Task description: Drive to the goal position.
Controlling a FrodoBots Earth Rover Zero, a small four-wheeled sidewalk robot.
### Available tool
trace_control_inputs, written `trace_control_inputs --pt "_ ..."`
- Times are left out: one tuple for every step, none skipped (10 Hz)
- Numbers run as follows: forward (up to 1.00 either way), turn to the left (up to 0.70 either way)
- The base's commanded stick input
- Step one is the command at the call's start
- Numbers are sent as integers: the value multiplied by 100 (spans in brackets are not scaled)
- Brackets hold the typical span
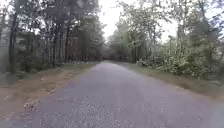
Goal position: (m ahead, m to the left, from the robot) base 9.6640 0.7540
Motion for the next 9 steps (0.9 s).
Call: trace_control_inputs --pt "45 0" --pt "45 0" --pt "45 0" --pt "45 0" --pt "45 0" --pt "45 0" --pt "45 0" --pt "45 0" --pt "45 0"
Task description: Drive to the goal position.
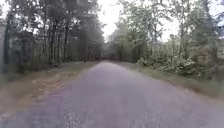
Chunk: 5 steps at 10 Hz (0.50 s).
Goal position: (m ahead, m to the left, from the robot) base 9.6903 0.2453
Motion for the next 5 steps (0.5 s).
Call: trace_control_inputs --pt "45 0" --pt "45 0" --pt "45 0" --pt "38 0" --pt "29 0"
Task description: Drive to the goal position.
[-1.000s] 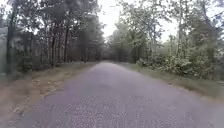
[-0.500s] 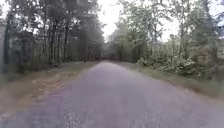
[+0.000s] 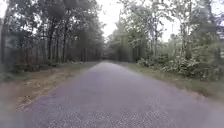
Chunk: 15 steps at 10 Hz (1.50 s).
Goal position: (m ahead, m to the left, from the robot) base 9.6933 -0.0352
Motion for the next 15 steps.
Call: trace_control_inputs --pt "20 0" --pt "11 0" --pt "2 0" --pt "0 0" --pt "0 0" --pt "0 0" --pt "0 0" --pt "0 0" --pt "0 0" --pt "0 0" --pt "24 0" --pt "45 0" --pt "45 11" --pt "45 27" --pt "45 27"
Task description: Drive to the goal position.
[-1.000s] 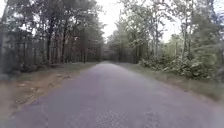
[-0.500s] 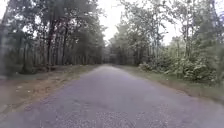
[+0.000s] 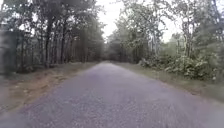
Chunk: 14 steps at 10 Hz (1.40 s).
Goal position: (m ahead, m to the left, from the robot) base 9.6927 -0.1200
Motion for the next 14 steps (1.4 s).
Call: trace_control_inputs --pt "45 27" --pt "45 27" --pt "45 27" --pt "45 27" --pt "45 27" --pt "45 27" --pt "45 27" --pt "45 27" --pt "45 27" --pt "45 27" --pt "45 27" --pt "45 27" --pt "45 27" --pt "45 21"
